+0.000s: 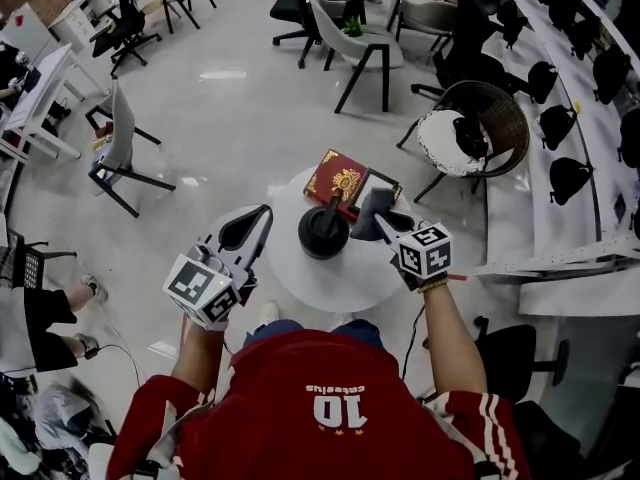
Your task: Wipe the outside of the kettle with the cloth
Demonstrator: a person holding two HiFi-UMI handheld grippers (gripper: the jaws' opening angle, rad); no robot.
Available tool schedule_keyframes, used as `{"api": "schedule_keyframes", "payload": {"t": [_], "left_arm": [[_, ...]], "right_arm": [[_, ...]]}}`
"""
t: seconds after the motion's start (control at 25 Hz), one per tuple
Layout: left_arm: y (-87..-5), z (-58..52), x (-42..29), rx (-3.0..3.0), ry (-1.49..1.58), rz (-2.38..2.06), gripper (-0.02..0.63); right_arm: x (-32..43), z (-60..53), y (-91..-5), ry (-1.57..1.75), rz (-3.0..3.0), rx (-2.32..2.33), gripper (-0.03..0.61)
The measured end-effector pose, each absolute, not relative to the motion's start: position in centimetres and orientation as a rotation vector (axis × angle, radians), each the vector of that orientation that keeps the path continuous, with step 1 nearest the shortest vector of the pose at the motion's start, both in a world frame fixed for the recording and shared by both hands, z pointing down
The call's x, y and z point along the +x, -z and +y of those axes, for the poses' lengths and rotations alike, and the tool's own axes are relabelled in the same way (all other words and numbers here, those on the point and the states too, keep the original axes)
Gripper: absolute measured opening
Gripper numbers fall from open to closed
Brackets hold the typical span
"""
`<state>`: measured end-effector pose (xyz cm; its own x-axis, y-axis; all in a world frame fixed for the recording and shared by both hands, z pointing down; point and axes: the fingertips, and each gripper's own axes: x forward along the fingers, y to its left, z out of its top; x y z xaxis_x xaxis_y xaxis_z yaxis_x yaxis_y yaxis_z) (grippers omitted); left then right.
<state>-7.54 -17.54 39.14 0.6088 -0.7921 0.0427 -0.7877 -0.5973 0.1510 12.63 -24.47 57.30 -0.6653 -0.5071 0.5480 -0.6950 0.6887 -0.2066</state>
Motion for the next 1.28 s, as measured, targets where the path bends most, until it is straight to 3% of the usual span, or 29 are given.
{"api": "schedule_keyframes", "payload": {"t": [0.6,1.28], "left_arm": [[-40.7,-16.0,-6.5,2.535,0.008,-1.558,0.006],[-40.9,-15.0,-8.5,2.507,-0.011,-1.585,0.006]], "right_arm": [[8.9,-24.8,-66.9,-0.254,-2.238,0.384,0.049],[9.1,-22.5,-69.1,-0.271,-2.207,0.381,0.049]]}}
